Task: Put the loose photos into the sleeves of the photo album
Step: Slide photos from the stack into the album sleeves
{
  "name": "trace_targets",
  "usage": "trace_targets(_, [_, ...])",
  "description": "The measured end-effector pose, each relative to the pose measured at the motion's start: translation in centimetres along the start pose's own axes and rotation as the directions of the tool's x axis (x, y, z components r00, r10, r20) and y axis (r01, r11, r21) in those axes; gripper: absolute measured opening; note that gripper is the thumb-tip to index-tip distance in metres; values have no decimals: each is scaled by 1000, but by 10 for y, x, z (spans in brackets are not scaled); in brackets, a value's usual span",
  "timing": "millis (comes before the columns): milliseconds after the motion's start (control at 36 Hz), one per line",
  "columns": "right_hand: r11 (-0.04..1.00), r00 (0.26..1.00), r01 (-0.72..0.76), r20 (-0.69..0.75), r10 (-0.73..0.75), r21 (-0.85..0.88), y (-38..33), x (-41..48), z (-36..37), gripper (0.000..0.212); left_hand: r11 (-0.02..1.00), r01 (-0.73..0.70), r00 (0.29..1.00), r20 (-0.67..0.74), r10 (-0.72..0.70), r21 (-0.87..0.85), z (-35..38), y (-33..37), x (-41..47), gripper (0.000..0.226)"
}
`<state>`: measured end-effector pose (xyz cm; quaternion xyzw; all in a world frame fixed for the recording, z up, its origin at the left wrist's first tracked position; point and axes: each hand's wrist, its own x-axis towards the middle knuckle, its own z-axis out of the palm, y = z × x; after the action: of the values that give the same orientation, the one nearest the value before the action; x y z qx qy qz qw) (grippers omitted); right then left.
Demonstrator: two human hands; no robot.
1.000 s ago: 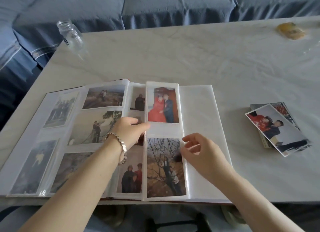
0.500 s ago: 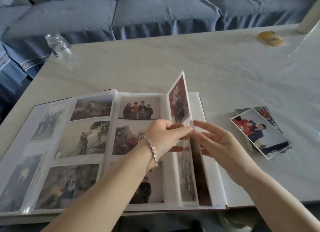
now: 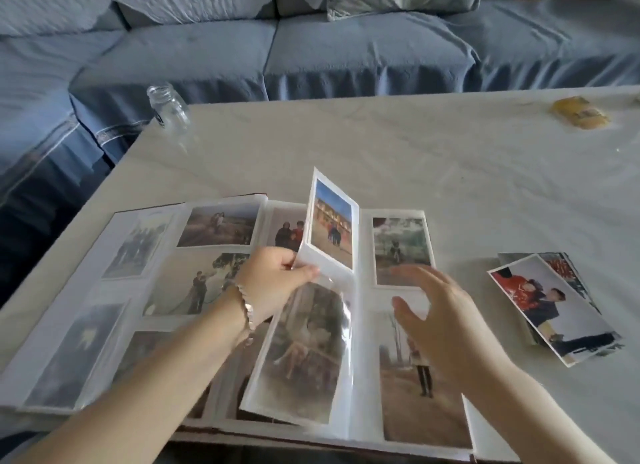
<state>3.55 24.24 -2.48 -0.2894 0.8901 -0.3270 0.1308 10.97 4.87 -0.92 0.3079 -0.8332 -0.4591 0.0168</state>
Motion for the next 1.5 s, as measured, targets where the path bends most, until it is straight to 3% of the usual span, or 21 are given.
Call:
trace_targets(167, [969,955,246,173,-242,1,-36,24,35,46,990,136,972,-197,-129,21,-95,-34,3,12])
trace_targets(306, [902,865,431,287,-412,-5,-71,39,65,56,957,265,864,-470,-181,120,-160,-71,-2,23])
trace_targets(389, [874,817,485,358,-451,-6,-88,47,83,61,885,404,785,-584,-206,231,-180,-97,-4,20])
trace_targets(444, [848,785,530,389,-482,-20,-93,53,99,77,830,487,742,-630,-231,270,-184,-111,-7,23])
trace_targets(528, [798,735,599,438,-517,-65,-94,61,123,102,745,578,723,-632,-278,334,-178,-125,-12,28])
trace_targets(611, [784,730,614,446,-518,-93,-95,65,137,114,634,630,725,-632,-274,448,-166,-130,-13,24])
trace_targets(667, [792,745,600,441,-501,-115,-95,66,140,109,585,603,751,-632,-189,542,-155,-138,-8,35])
trace_targets(694, [782,747,608,434,-504,-137,-97,66,140,101,608,537,775,-626,-84,584,-147,-142,-4,45])
trace_targets(750, [737,760,628,397,-514,-248,-96,66,140,75,736,219,815,-535,224,641,-126,-146,6,48])
trace_targets(806, [740,773,614,396,-495,-274,-97,65,141,61,729,-178,856,-261,446,661,-104,-136,12,36])
trace_targets(861, [731,756,640,367,-543,-237,-92,64,142,55,755,-324,904,-49,424,571,-85,-123,19,60])
trace_targets(944, [728,729,667,340,-594,-159,-87,68,140,58,832,-146,979,-45,201,535,-75,-130,37,58])
trace_targets(1028, [765,738,641,322,-593,-62,-79,68,136,52,830,-38,988,-101,113,556,-84,-138,48,68])
trace_targets(1083, [793,752,610,309,-582,8,-70,66,131,43,822,11,994,-92,51,569,-89,-141,51,53])
trace_targets(1167, [807,769,590,321,-553,-24,-56,64,119,49,793,101,991,-132,-26,601,-90,-137,51,52])
trace_targets(1278, [845,815,532,300,-495,-51,-27,59,97,32,666,205,976,-204,-80,718,-88,-110,53,50])
trace_targets(1361, [893,873,441,275,-403,-93,-1,53,75,26,654,141,975,-219,39,743,-76,-81,49,37])
trace_targets(1500, [945,950,287,176,-259,-158,32,36,18,21,777,-260,947,-8,322,573,-30,-37,25,43])
